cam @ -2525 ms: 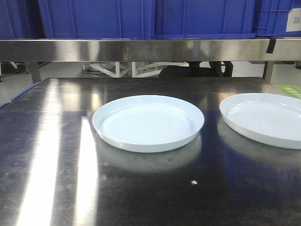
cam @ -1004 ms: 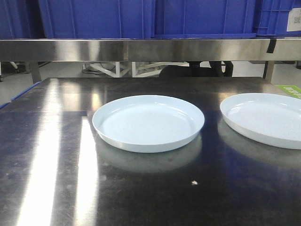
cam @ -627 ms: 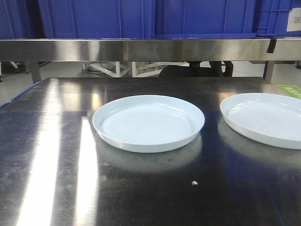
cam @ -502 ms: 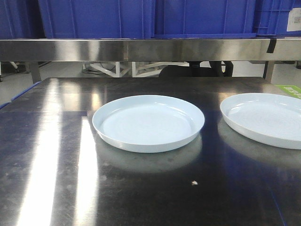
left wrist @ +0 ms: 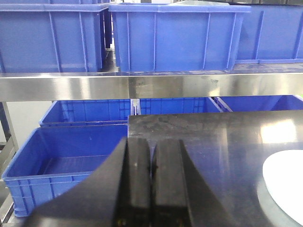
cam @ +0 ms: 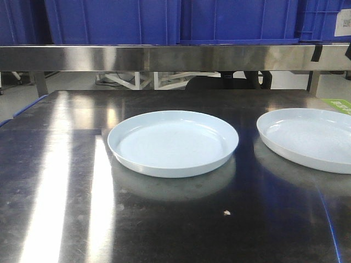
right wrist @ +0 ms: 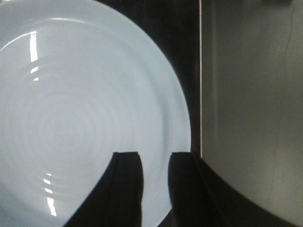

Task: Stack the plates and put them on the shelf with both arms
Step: 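Close the right gripper on the rim of the second white plate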

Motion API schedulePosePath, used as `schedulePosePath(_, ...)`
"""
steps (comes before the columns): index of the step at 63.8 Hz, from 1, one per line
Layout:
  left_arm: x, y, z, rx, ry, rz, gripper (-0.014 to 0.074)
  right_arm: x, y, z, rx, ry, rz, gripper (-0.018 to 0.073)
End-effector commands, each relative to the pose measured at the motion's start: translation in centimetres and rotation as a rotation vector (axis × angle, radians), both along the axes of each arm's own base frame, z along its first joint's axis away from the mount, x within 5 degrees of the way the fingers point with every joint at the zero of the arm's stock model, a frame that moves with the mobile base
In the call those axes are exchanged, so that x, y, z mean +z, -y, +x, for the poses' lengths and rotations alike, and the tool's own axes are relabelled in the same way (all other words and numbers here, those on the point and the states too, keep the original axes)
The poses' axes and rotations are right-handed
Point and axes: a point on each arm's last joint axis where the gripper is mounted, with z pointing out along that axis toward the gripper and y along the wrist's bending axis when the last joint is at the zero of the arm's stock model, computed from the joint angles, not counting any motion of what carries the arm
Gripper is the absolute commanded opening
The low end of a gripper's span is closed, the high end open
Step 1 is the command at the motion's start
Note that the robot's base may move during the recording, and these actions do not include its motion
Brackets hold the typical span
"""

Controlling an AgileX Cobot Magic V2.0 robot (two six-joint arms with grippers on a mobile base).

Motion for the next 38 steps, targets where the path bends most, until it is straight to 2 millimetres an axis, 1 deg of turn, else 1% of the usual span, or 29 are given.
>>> schedulePosePath(1,1.6,-0.2,0.0,0.022,0.099,-0.020,0.0080,2.1,0.6,0.8,0.013,0.063,-0.020,0.0369)
schedulePosePath(9,1.6,-0.2,0.0,0.022,0.099,-0.020,0.0080,1.7,0.9,1.7,0.015,0.050,-0.020,0.0377)
schedulePosePath(14,1.6,-0.2,0.0,0.022,0.097,-0.020,0.0080,1.0,1.0,2.2,0.018,0.030,-0.024,0.0377)
schedulePosePath(24,1.6,-0.2,0.0,0.022,0.097,-0.020,0.0080,0.2,1.4,2.6,0.029,0.015,-0.059,0.0377)
schedulePosePath(38,1.6,-0.2,0.0,0.022,0.097,-0.020,0.0080,-0.1,1.4,2.9,0.028,0.022,-0.063,0.0377)
